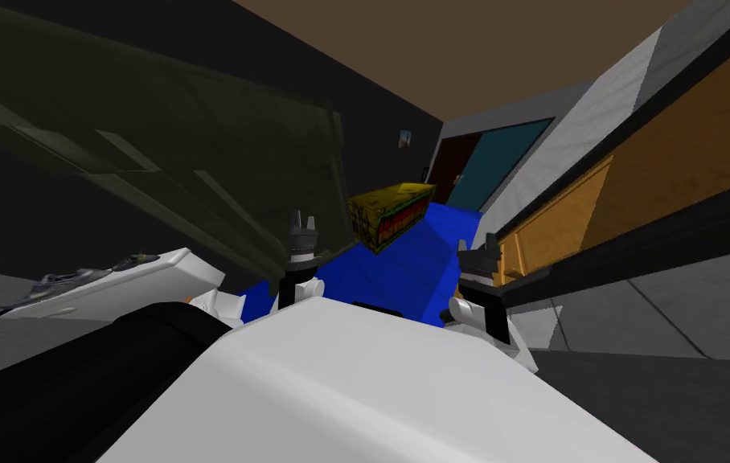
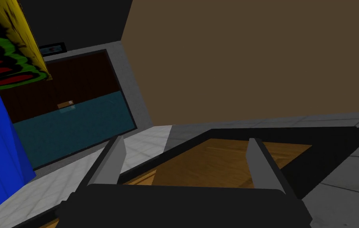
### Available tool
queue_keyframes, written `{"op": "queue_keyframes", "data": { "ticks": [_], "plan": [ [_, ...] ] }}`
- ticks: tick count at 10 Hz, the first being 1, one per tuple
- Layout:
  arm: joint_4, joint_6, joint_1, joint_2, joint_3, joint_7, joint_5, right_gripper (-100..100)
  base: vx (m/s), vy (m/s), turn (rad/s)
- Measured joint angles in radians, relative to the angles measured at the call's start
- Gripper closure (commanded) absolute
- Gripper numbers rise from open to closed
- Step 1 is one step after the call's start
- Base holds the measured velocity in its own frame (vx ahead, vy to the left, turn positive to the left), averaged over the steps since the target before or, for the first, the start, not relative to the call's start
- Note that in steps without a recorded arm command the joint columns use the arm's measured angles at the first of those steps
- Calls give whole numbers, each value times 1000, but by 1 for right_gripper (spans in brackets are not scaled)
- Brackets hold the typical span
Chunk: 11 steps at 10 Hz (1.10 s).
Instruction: Push the door open
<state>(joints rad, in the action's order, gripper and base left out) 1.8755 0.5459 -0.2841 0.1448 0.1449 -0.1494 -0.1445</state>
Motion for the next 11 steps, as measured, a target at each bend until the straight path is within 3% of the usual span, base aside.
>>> {"op": "queue_keyframes", "data": {
  "ticks": [5,11],
  "plan": [
    [-81,43,34,13,41,-41,-12,-100,225,-39,217],
    [-194,98,85,29,103,-100,-30,-100,212,-108,239]
  ]
}}
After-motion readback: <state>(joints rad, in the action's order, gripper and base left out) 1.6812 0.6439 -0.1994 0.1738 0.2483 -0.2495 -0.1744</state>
